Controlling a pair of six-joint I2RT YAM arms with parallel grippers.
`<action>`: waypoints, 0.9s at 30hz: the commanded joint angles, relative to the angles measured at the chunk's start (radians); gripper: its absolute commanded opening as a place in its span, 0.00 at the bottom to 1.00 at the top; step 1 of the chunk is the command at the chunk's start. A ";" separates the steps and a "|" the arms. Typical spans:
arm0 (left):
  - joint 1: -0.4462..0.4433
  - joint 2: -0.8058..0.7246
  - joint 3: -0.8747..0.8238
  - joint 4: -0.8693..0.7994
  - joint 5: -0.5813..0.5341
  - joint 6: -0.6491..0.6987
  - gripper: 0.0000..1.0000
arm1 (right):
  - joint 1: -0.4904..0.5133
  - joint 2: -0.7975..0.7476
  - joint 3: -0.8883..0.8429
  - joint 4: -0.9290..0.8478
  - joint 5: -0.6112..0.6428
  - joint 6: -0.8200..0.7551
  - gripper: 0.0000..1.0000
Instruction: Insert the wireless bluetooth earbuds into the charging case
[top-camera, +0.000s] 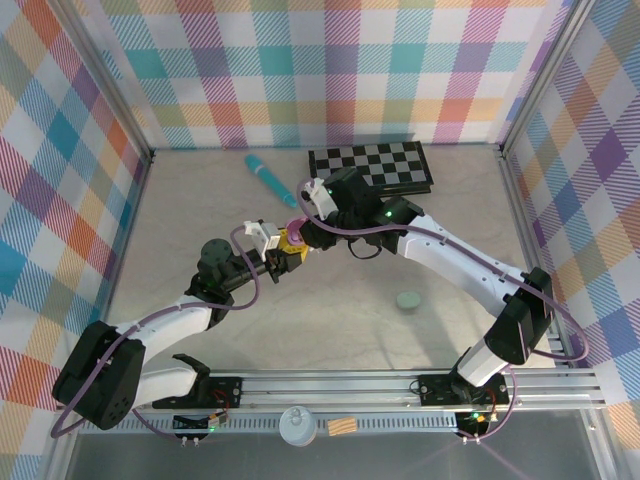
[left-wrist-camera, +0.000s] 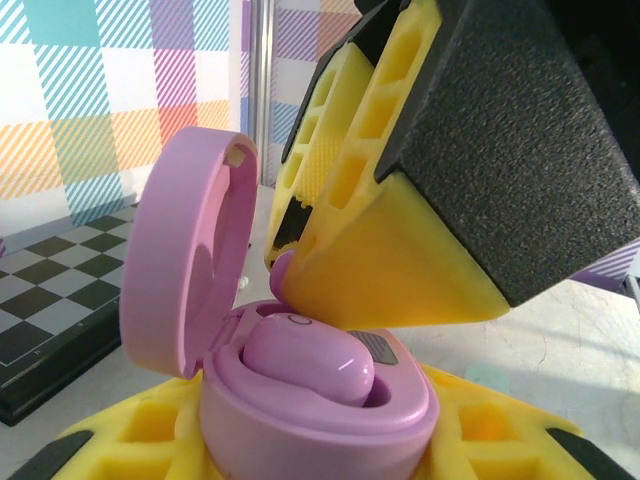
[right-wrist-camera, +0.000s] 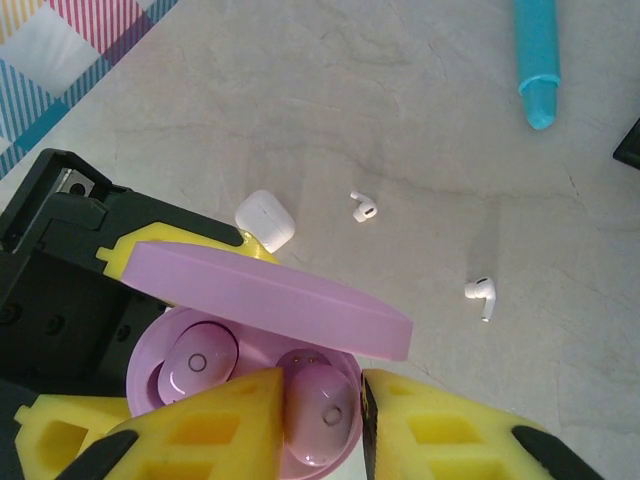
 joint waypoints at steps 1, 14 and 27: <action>-0.012 0.008 0.036 0.075 0.022 -0.004 0.25 | 0.006 -0.029 -0.011 0.013 -0.045 0.010 0.28; -0.012 0.017 0.030 0.112 0.030 -0.018 0.25 | 0.004 -0.164 -0.092 0.106 0.005 0.058 0.52; -0.012 -0.007 0.024 0.092 0.049 0.000 0.25 | -0.059 0.015 0.165 -0.017 -0.031 0.248 0.71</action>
